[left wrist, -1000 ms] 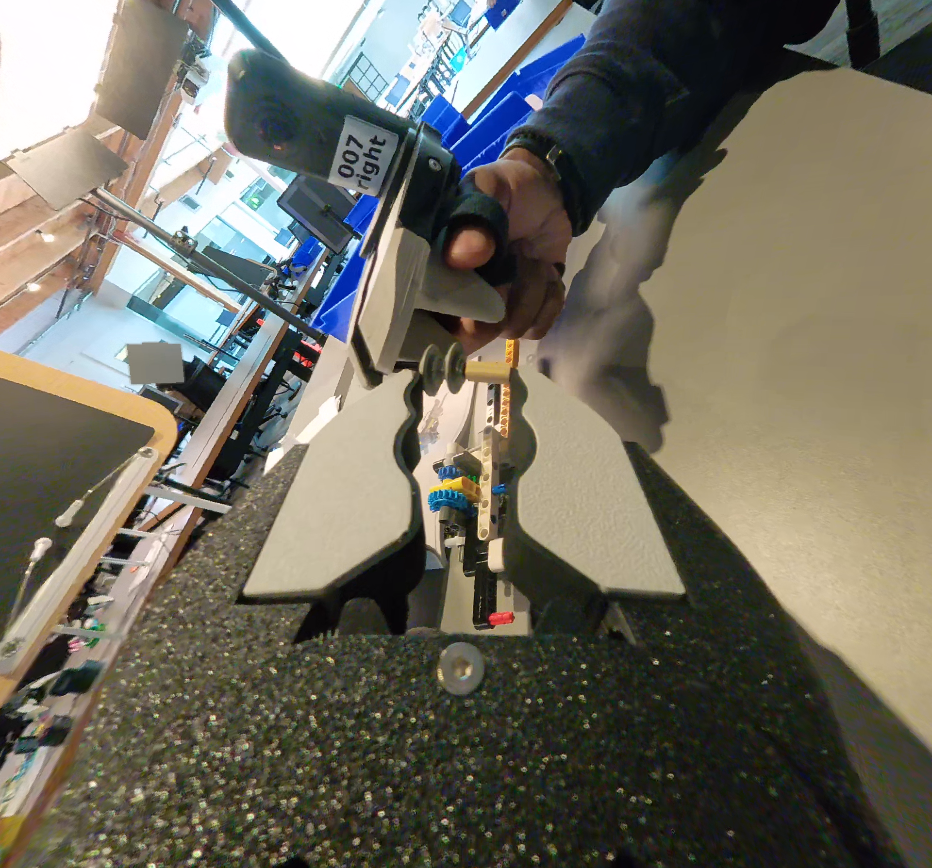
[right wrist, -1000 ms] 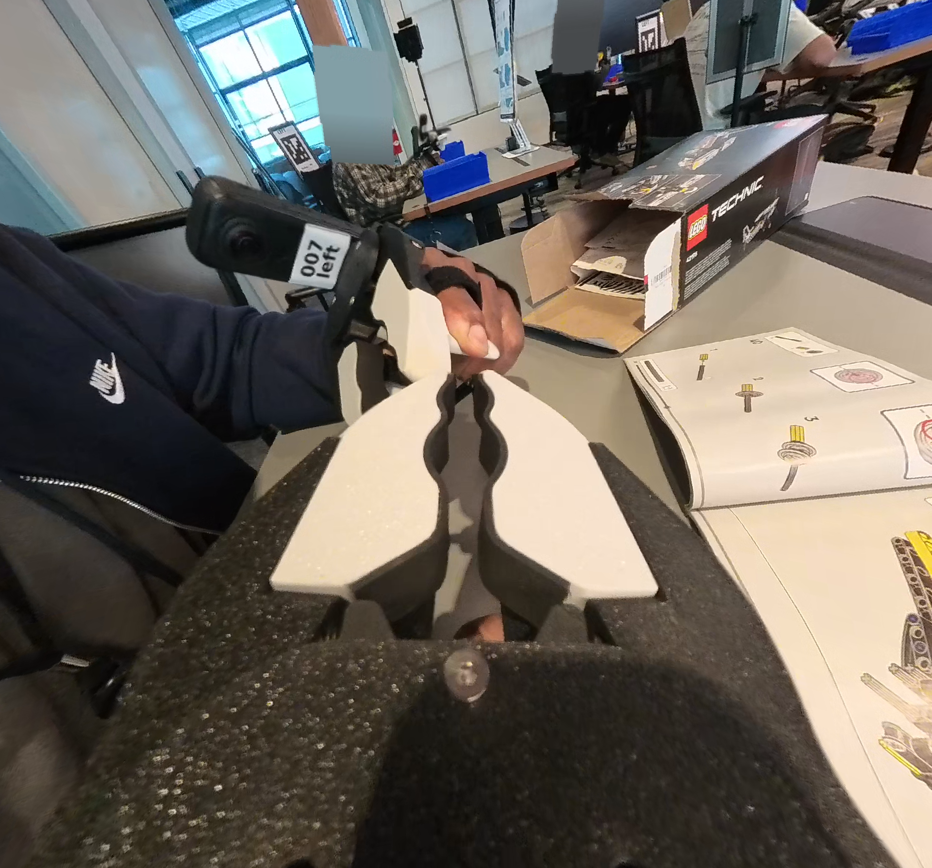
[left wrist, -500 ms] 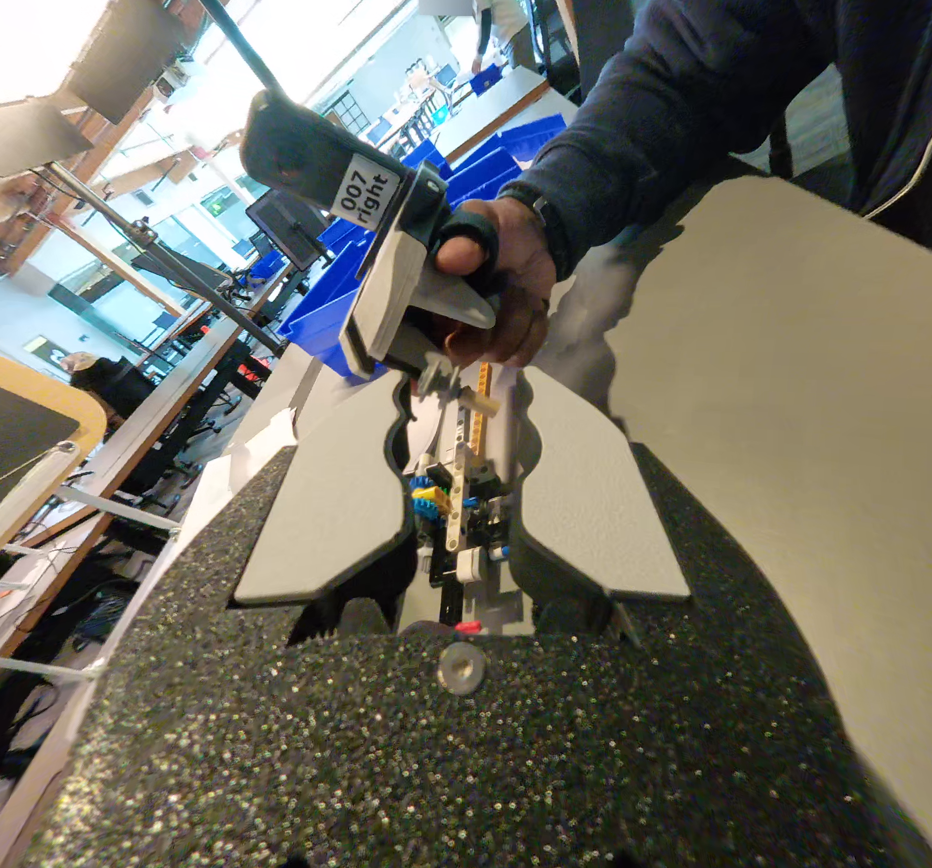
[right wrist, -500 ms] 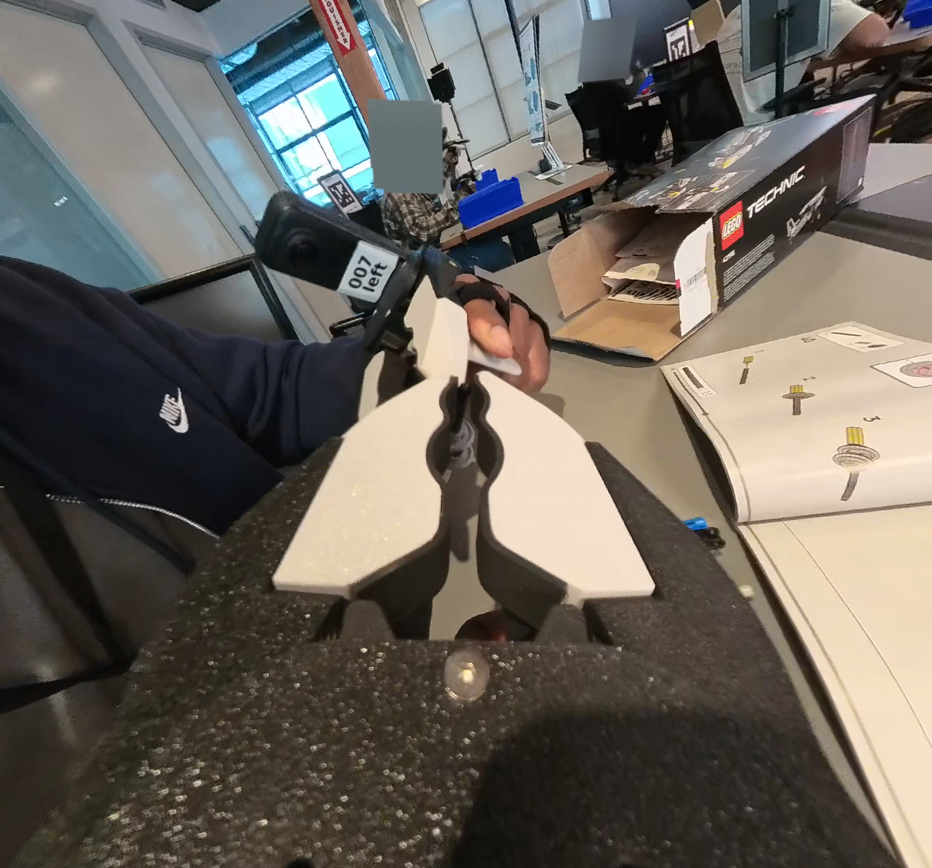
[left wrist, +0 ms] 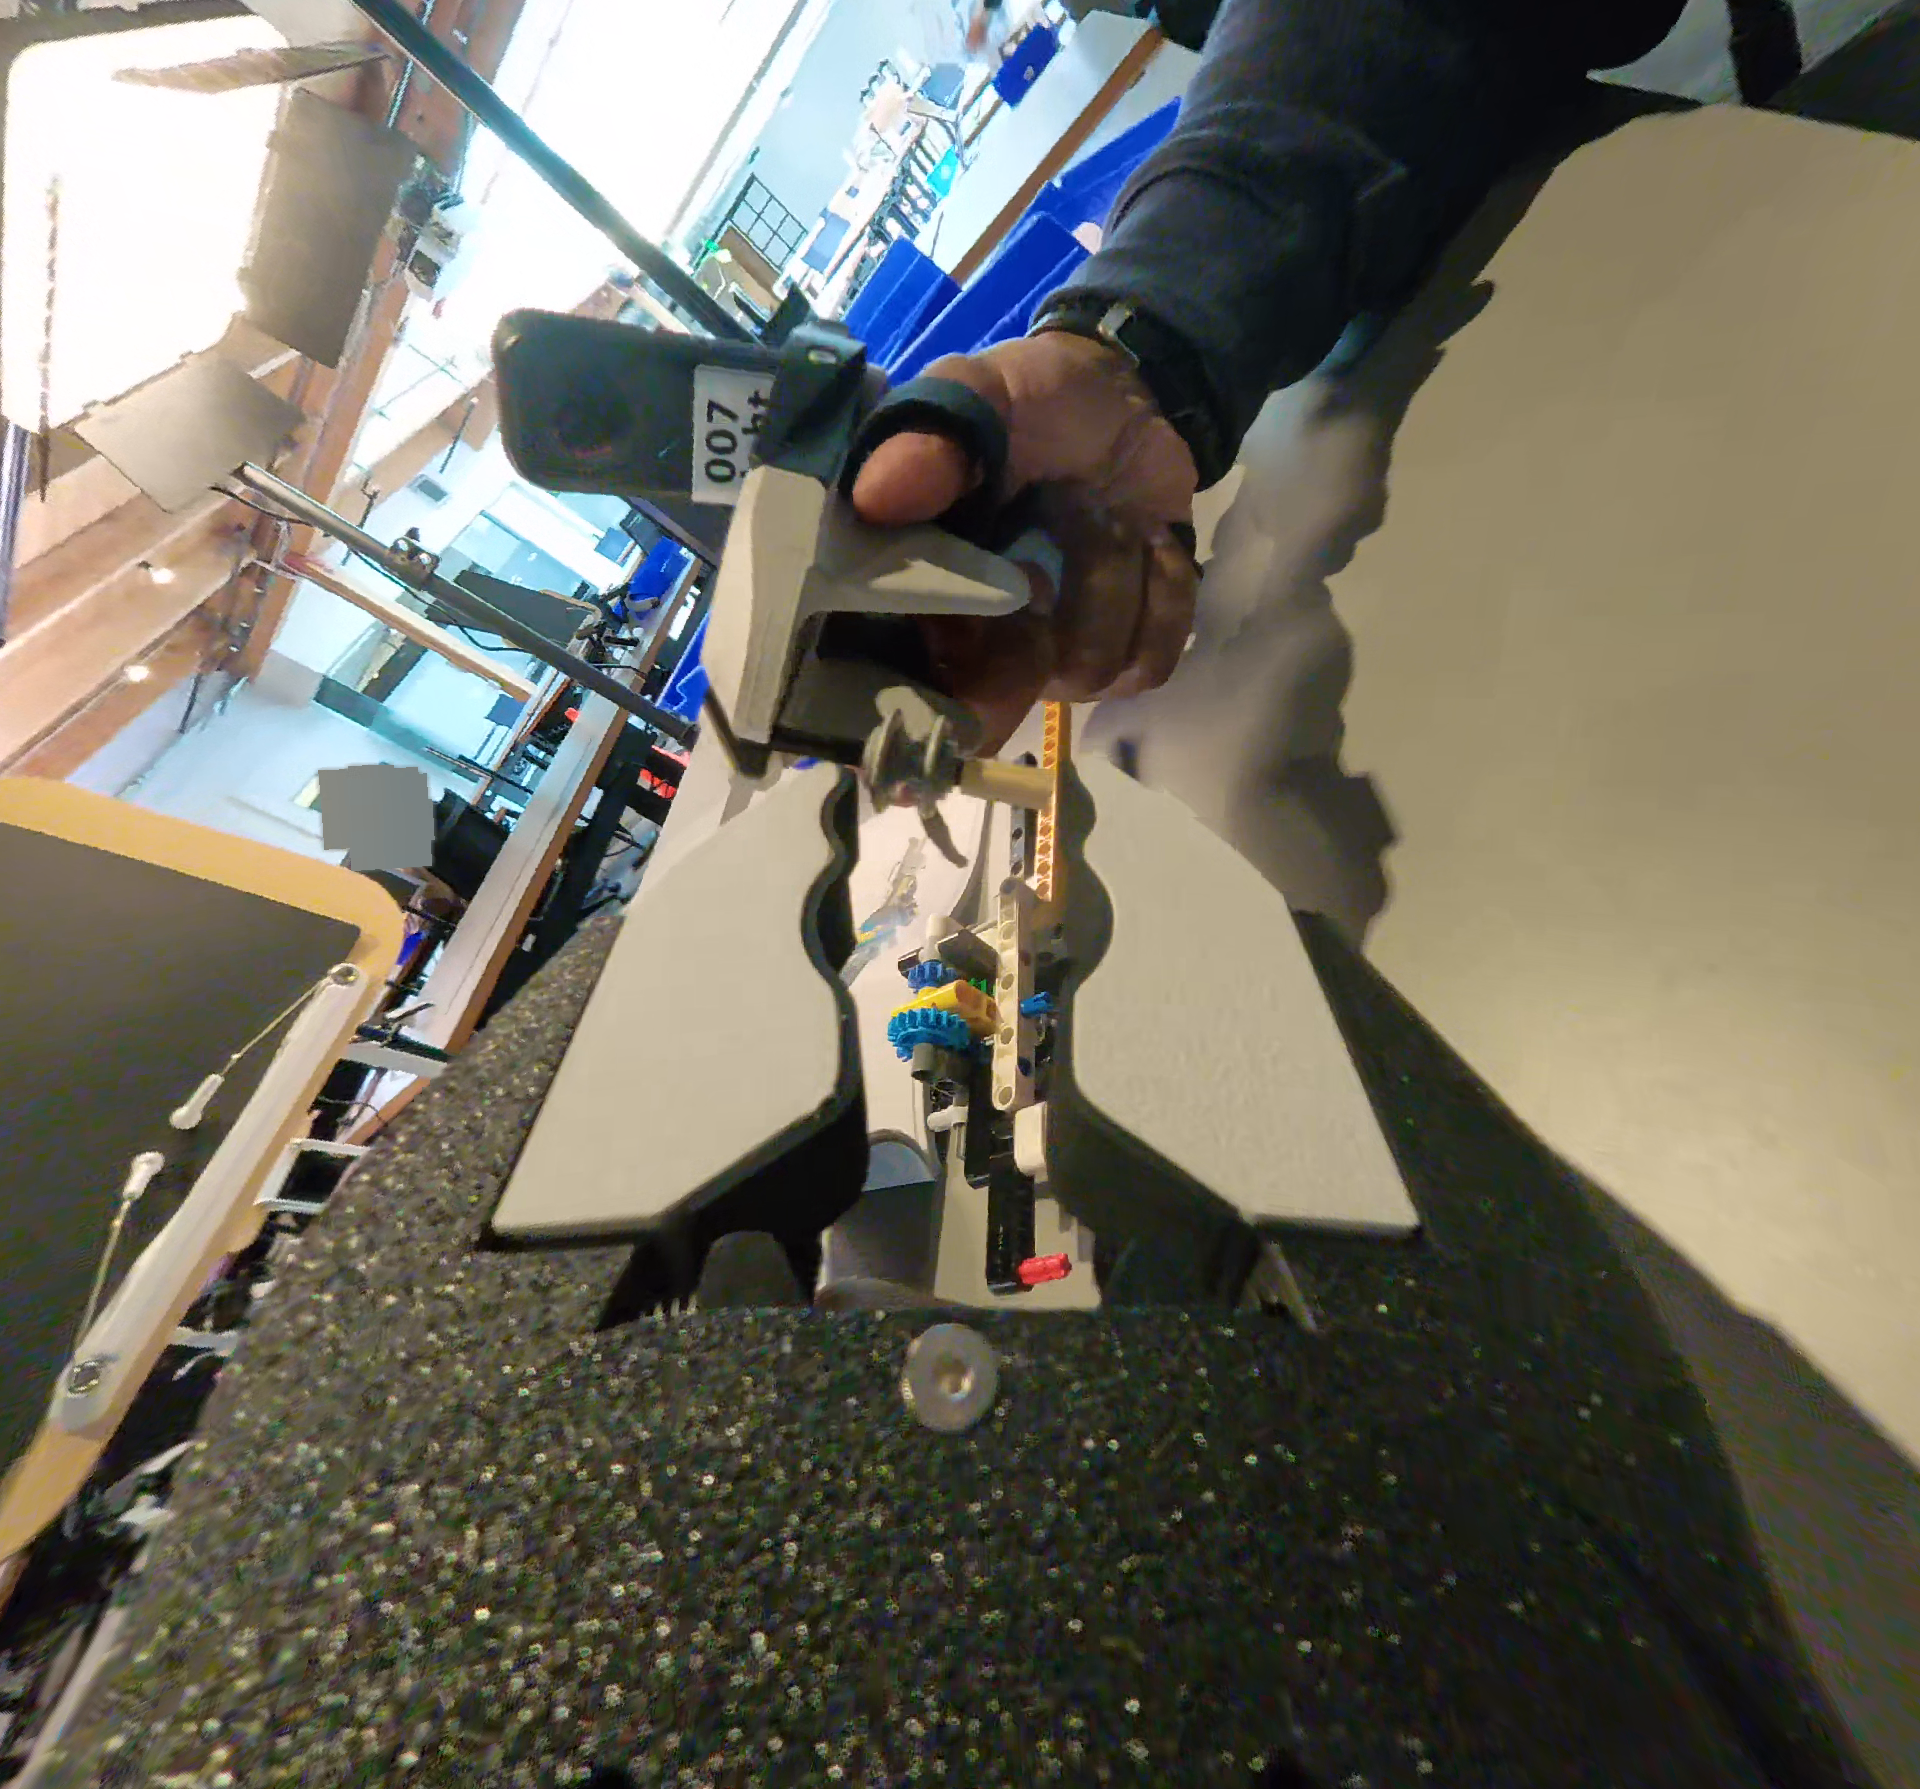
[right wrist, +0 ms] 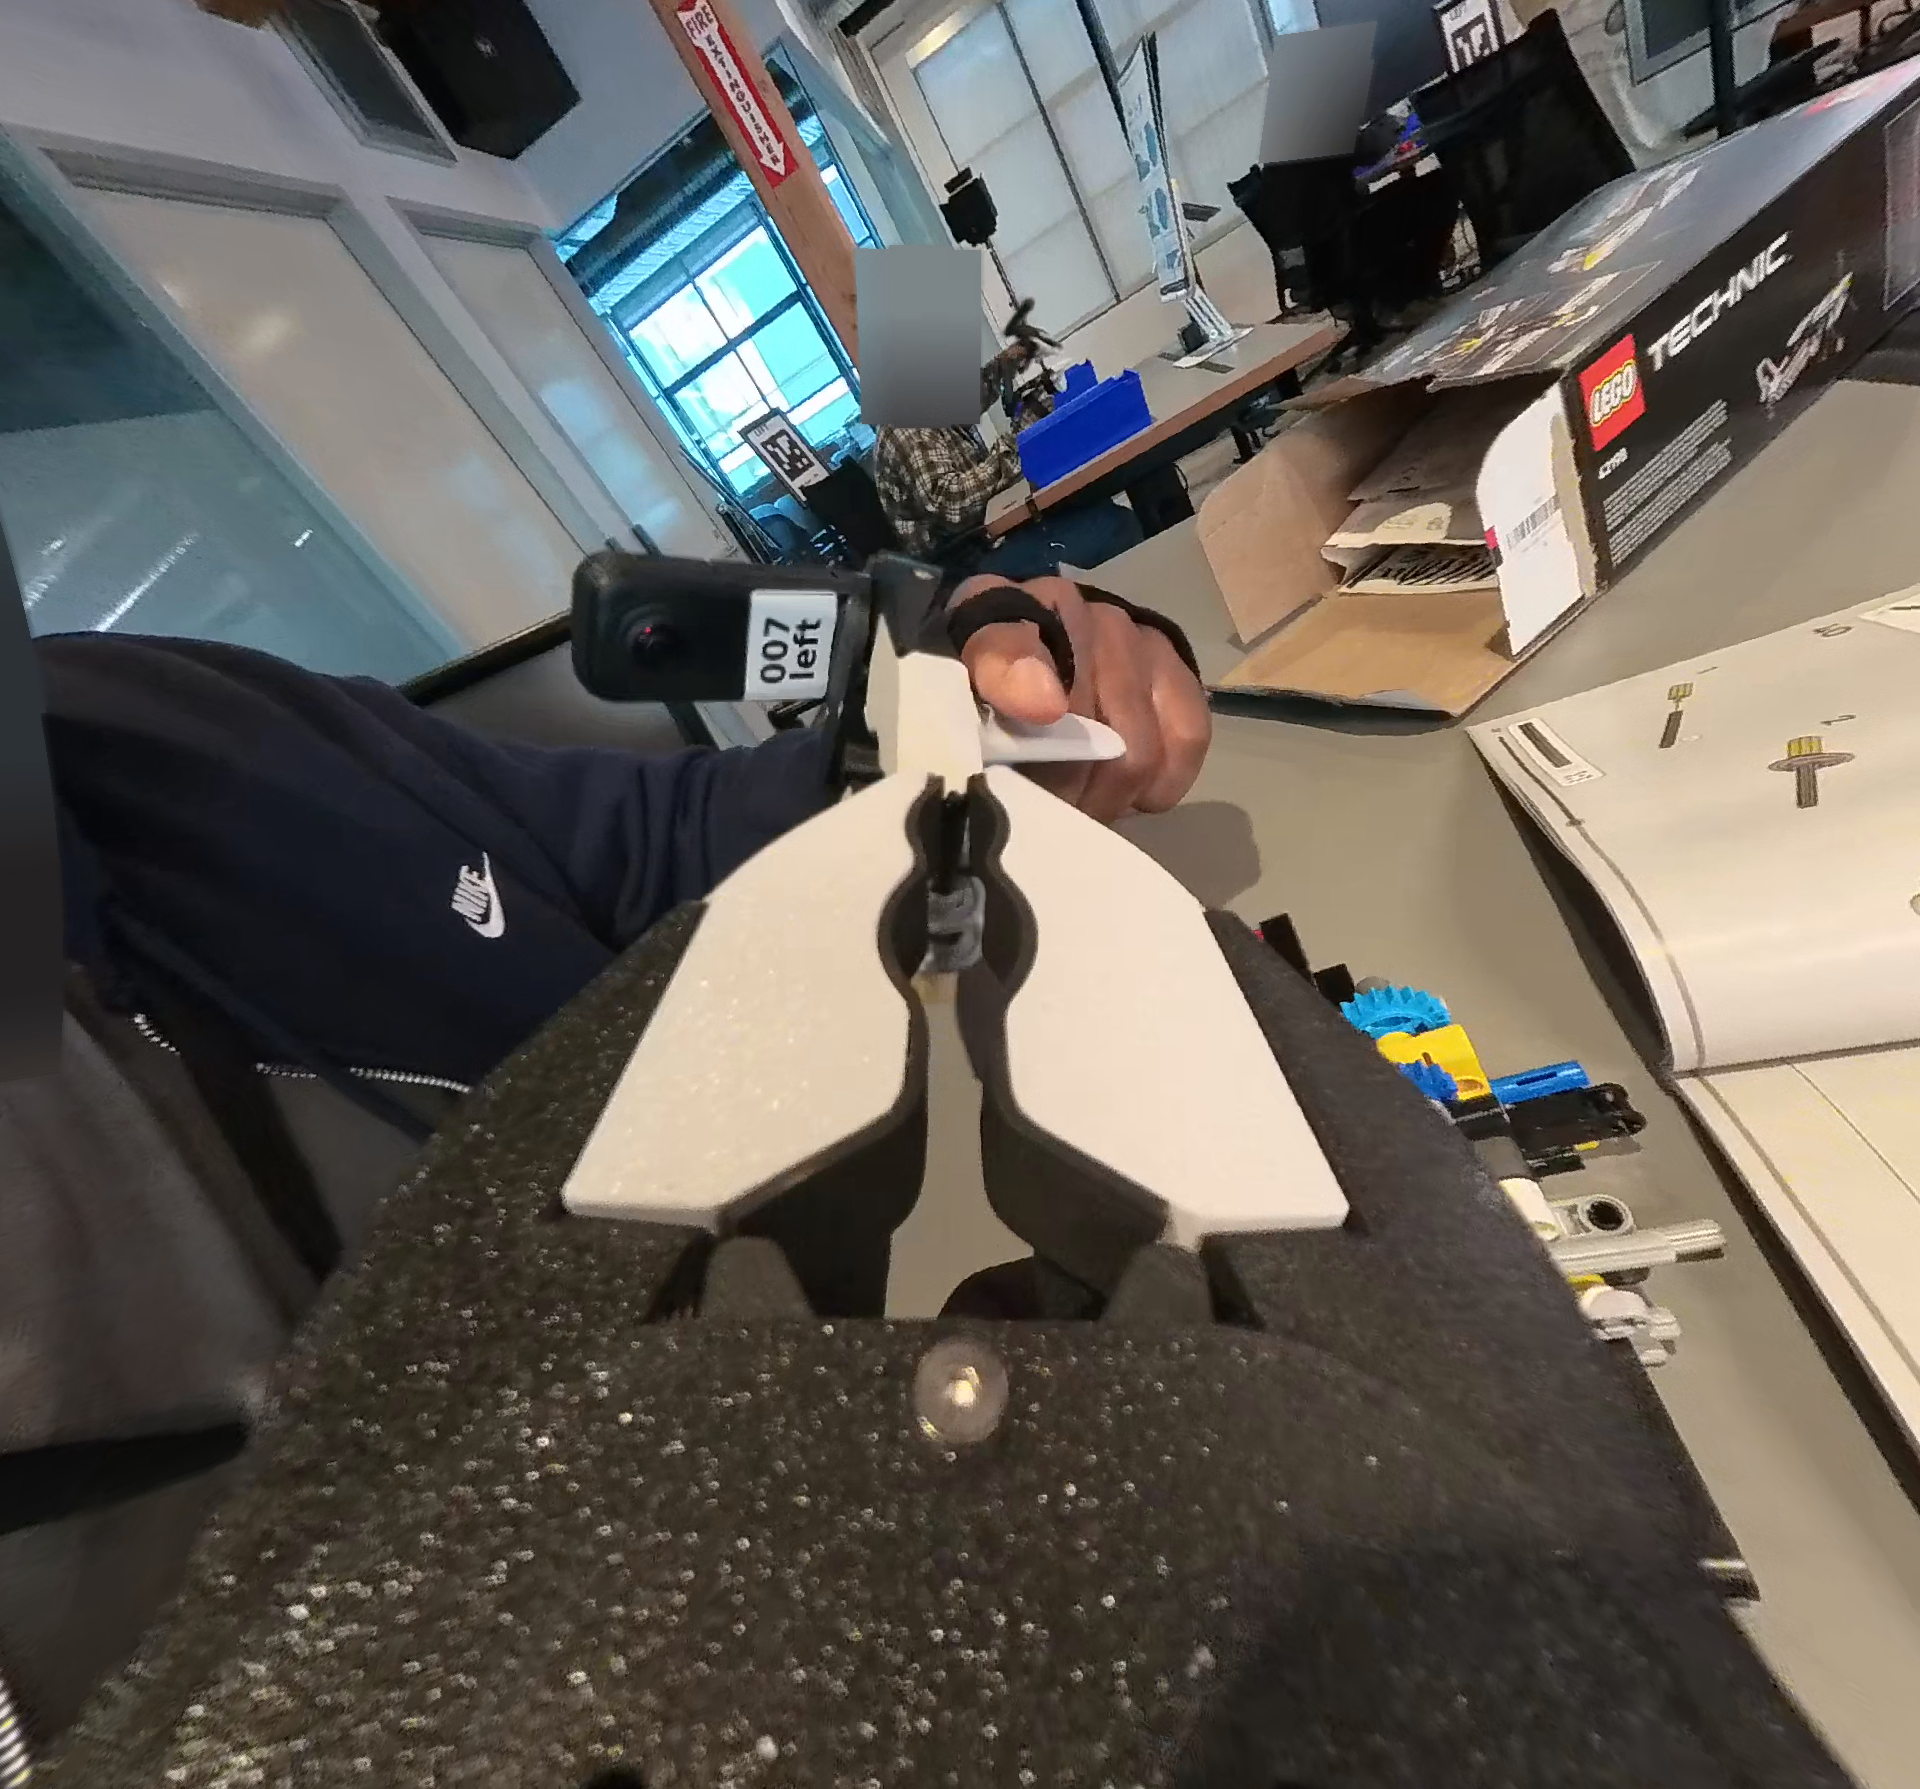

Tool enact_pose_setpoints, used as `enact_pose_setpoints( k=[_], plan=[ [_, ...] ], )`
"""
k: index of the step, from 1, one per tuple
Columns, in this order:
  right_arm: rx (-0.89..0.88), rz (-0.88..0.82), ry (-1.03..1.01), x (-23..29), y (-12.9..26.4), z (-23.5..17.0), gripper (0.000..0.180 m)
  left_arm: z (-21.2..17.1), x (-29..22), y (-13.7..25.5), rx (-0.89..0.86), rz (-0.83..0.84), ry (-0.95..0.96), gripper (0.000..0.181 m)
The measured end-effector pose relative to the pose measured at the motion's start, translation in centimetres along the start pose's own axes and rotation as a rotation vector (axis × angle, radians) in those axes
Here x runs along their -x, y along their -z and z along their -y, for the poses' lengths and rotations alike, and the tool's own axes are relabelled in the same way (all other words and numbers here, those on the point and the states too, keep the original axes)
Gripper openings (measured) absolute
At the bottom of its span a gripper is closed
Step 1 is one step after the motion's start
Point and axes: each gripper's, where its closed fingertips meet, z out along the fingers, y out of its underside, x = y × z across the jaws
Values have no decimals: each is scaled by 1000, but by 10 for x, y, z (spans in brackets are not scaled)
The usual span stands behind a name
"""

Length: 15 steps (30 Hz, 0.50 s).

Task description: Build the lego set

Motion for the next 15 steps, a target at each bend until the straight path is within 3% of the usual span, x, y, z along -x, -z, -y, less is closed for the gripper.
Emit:
enact_pose_setpoints(
  k=[15],
  plan=[
    [-10, -9, -11, -1, -1, 0, 4, -2, -1, -1, 45, 19, -113, 33]
  ],
)
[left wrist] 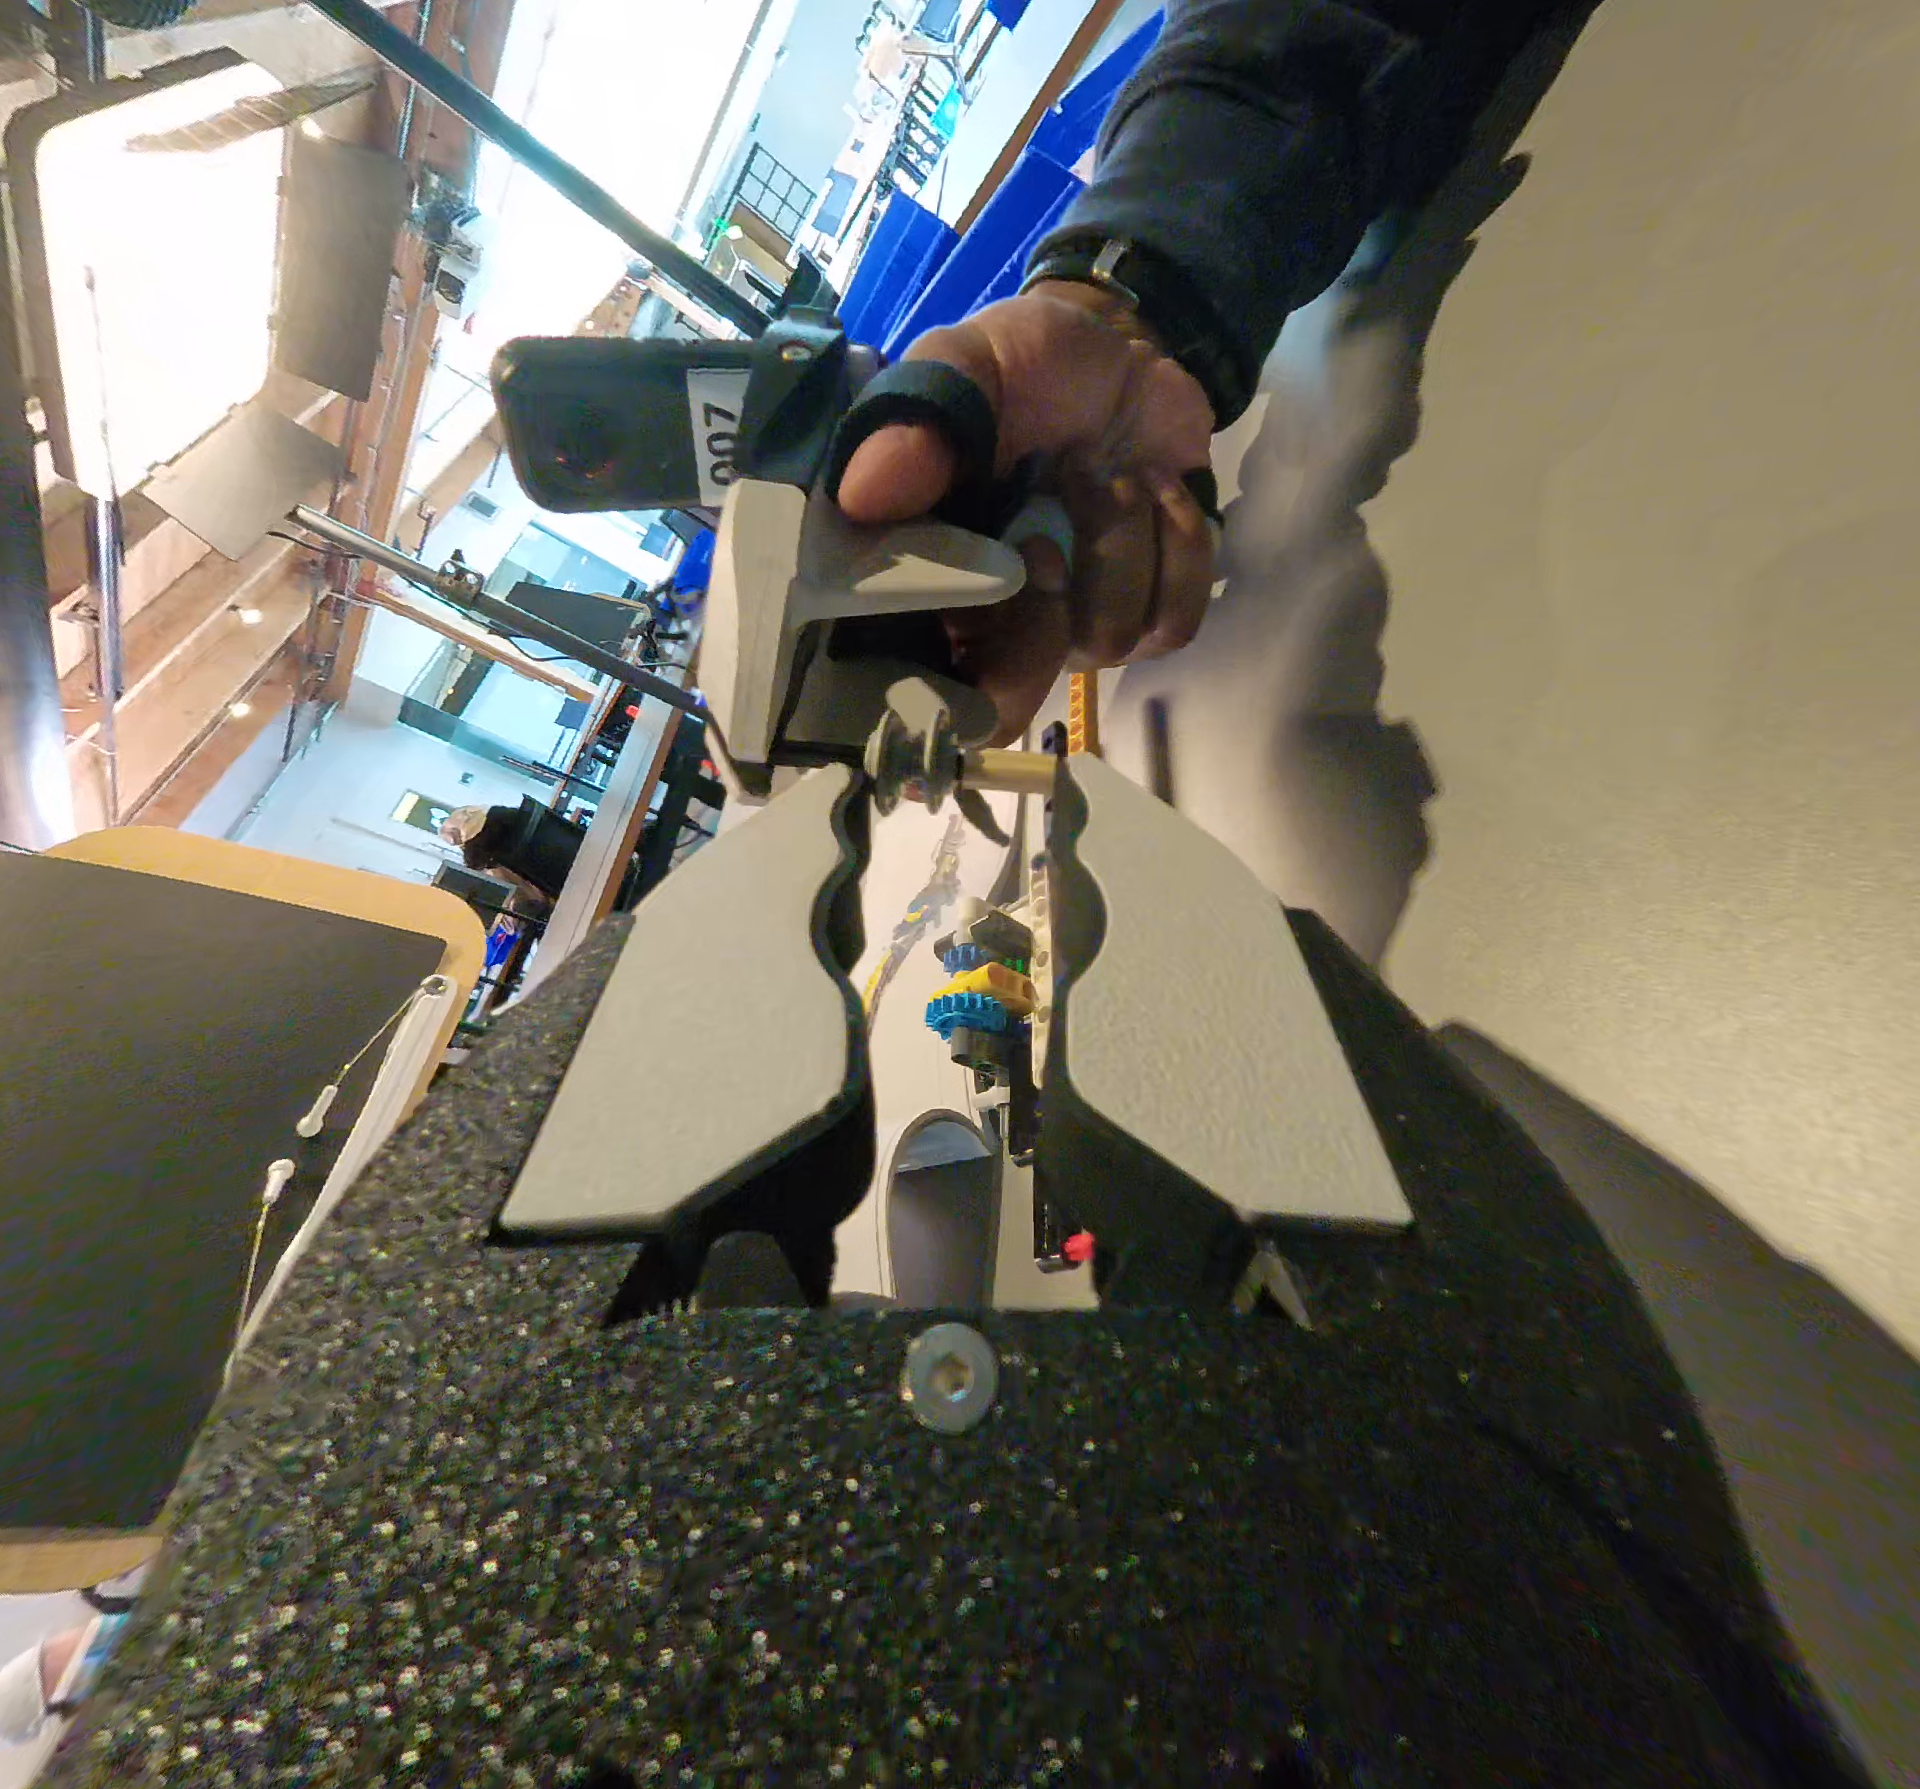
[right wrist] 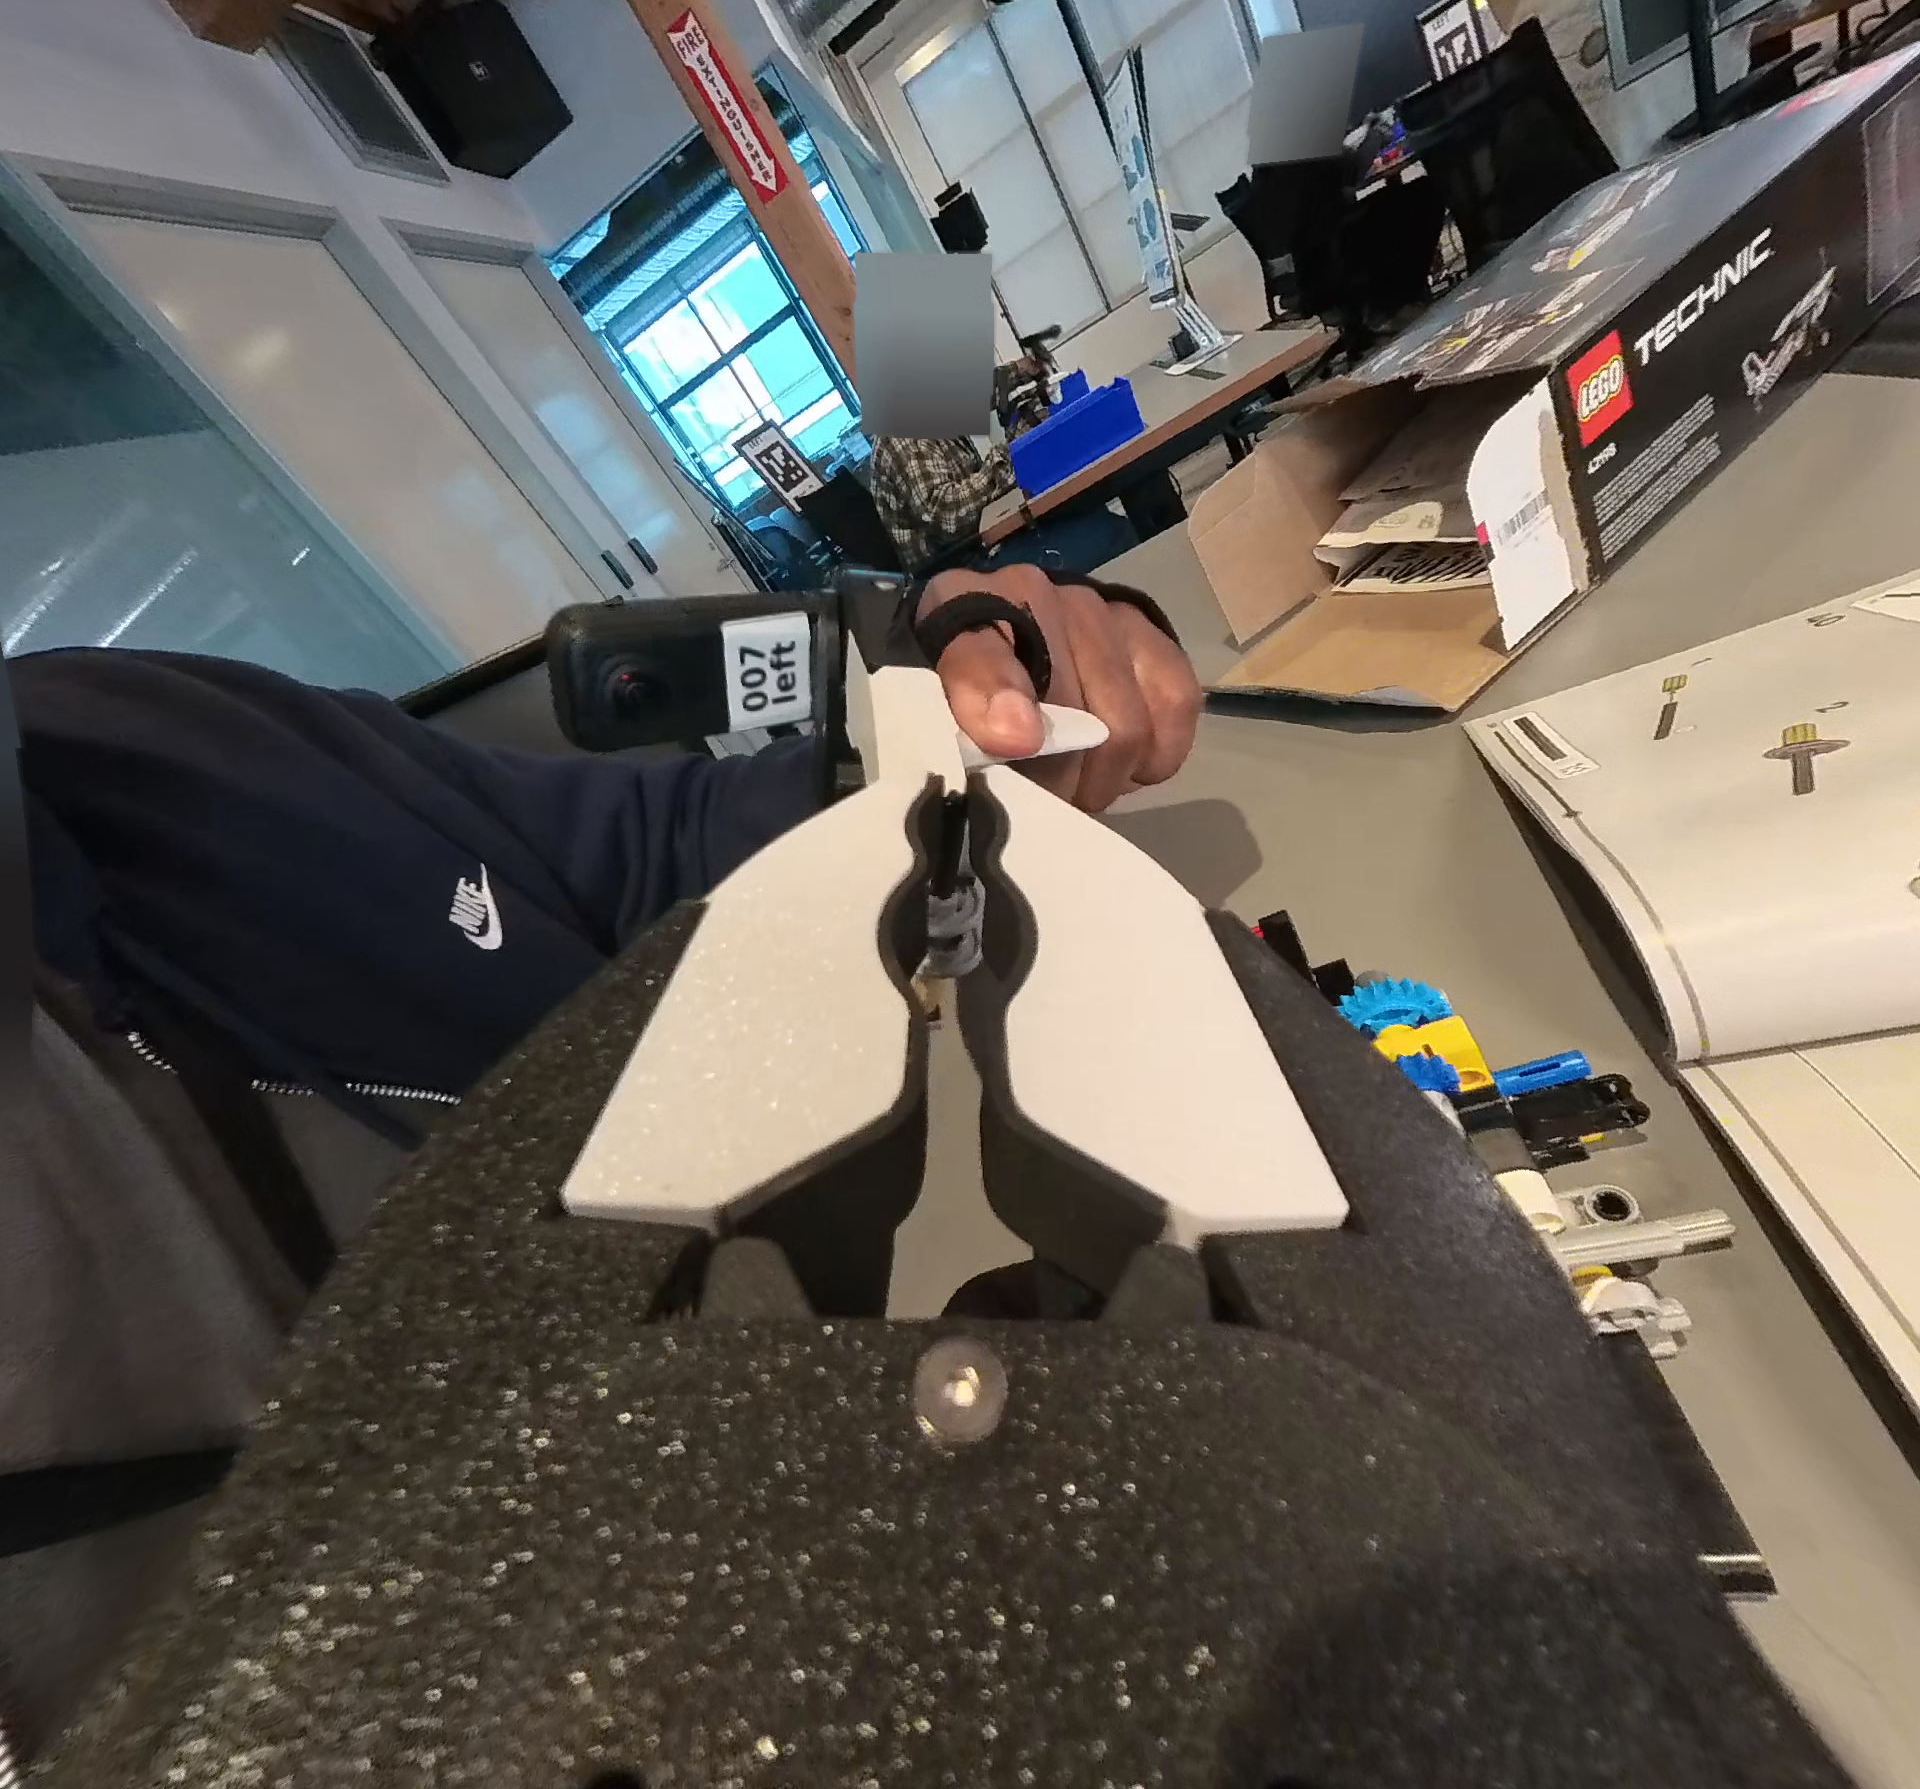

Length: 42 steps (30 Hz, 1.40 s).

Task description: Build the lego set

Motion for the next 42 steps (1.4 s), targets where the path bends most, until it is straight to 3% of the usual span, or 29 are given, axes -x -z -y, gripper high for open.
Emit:
enact_pose_setpoints(
  k=[12, 18, 25, 42],
  plan=[
    [4, -25, 35, 0, 1, 1, 5, 4, 0, 1, -29, -33, 116, 33],
    [-2, -180, 320, -9, 14, 11, 18, 2, 20, 3, -82, 25, 361, 33],
    [66, -247, 678, 2, 12, -5, 23, 2, 24, 4, -121, 1, 560, 33],
    [32, -219, 729, 8, 11, -12, 25, 12, 22, 3, -229, -82, 786, 33]
  ],
)
